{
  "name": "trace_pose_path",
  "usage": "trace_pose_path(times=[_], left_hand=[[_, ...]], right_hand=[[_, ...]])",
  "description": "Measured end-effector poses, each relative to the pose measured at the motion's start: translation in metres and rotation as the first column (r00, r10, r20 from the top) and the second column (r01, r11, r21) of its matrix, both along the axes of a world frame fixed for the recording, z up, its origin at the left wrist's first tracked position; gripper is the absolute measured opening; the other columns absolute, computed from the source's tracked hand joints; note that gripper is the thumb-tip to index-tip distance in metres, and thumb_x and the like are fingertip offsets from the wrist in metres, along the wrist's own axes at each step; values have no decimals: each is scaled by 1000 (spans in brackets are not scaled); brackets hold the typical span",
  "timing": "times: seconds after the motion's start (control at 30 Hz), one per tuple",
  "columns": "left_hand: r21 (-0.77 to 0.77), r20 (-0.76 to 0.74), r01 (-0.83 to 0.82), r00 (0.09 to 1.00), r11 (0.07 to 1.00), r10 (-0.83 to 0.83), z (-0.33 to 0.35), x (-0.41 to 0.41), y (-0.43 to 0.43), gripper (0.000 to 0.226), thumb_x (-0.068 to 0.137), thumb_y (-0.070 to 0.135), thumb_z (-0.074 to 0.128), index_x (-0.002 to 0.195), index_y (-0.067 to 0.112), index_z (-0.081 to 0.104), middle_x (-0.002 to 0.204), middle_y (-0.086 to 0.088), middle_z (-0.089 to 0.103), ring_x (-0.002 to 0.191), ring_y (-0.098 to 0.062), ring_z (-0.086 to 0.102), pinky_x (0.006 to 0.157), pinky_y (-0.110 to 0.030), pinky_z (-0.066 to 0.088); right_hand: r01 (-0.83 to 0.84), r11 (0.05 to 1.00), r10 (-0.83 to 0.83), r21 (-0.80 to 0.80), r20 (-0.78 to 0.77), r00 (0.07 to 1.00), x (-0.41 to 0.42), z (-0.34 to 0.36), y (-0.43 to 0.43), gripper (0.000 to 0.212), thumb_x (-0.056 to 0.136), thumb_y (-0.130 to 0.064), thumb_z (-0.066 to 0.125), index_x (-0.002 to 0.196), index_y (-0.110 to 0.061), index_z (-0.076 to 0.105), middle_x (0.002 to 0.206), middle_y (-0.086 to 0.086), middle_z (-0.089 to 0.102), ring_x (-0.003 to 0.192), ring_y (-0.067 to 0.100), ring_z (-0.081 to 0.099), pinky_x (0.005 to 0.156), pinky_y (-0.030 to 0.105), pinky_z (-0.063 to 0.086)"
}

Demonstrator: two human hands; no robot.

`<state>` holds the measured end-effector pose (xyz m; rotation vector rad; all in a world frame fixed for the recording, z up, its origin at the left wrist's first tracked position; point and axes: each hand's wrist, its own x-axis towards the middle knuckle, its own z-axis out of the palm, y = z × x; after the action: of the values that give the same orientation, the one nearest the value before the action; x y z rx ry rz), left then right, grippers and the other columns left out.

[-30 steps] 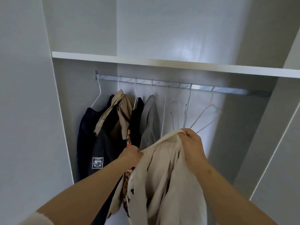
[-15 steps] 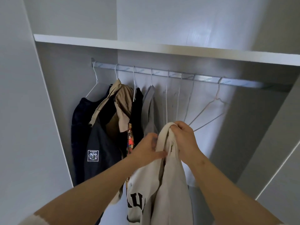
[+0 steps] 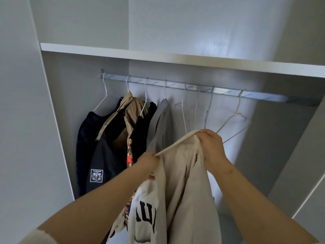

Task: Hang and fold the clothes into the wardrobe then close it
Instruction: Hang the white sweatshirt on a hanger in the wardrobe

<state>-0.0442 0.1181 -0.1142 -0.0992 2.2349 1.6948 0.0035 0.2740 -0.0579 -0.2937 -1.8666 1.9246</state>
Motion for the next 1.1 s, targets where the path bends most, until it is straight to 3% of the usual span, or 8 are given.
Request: trace_pose_path(times=[0.2, 0.37, 0.47, 0.63, 0.73, 0.93, 1.03, 1.1], left_hand=[[350, -69, -223, 963, 910, 262, 41, -23, -14, 25, 96, 10, 45, 71, 17, 45, 72, -1, 48, 64, -13, 46, 79, -33, 42], [600, 46, -263, 954, 756, 296, 73, -26, -27, 11, 93, 14, 52, 83, 13, 55, 74, -10, 50, 65, -22, 50, 61, -31, 46], [600, 20, -250, 954, 760, 298, 77, -26, -25, 13, 93, 16, 52, 81, 15, 54, 77, -10, 51, 67, -22, 49, 59, -29, 44], [620, 31, -272, 946, 736, 323, 77, -39, -25, 9, 93, 16, 53, 97, 9, 57, 78, -10, 51, 68, -21, 50, 64, -30, 45], [620, 68, -288, 947, 730, 315, 74, -51, -29, 24, 92, 16, 53, 115, 9, 57, 81, -10, 54, 71, -22, 52, 64, -31, 46], [585, 178, -271, 962, 764, 204, 77, -75, -44, 32, 92, 18, 54, 119, 2, 58, 80, -12, 57, 71, -25, 54, 63, -36, 46], [593, 188, -280, 960, 755, 209, 77, -87, -49, 32, 93, 17, 52, 120, 2, 58, 80, -12, 56, 72, -24, 53, 73, -38, 45], [593, 199, -284, 958, 753, 205, 76, -91, -50, 29, 93, 17, 52, 116, 2, 59, 80, -13, 56, 72, -24, 53, 71, -38, 46]], right_hand=[[7, 999, -15, 52, 163, 986, -10, -9, -10, 30, 82, -6, 49, 55, -13, 39, 52, -2, 37, 51, 13, 34, 50, 24, 29], [-445, 844, 240, 300, 530, 813, -16, -17, -27, 14, 84, -13, 53, 70, -16, 57, 69, -1, 54, 64, 12, 52, 55, 20, 42], [-469, 771, 279, 432, 432, 858, -28, -18, -33, 21, 91, -16, 52, 76, -28, 57, 79, -10, 56, 77, 8, 55, 62, 15, 44], [-17, 810, 3, 586, 25, 1000, -55, -13, -29, 21, 95, -14, 46, 77, -24, 51, 72, -11, 50, 65, 4, 49, 57, 10, 38], [4, 802, -30, 598, 34, 999, -77, -17, -29, 14, 95, -11, 46, 85, -20, 52, 80, -7, 50, 69, 6, 49, 63, 11, 40], [-114, 977, 72, 182, 223, 972, -107, -29, -41, 47, 91, -9, 54, 135, -13, 35, 90, -4, 49, 73, 9, 48, 75, 23, 45], [-103, 991, 128, -91, 353, 927, -120, -30, -43, 39, 90, -6, 54, 127, -3, 43, 82, 4, 51, 71, 17, 51, 86, 36, 49], [-136, 956, 231, -259, 381, 895, -124, -28, -45, 19, 90, -2, 51, 109, -1, 52, 76, 11, 52, 65, 20, 51, 73, 38, 53]])
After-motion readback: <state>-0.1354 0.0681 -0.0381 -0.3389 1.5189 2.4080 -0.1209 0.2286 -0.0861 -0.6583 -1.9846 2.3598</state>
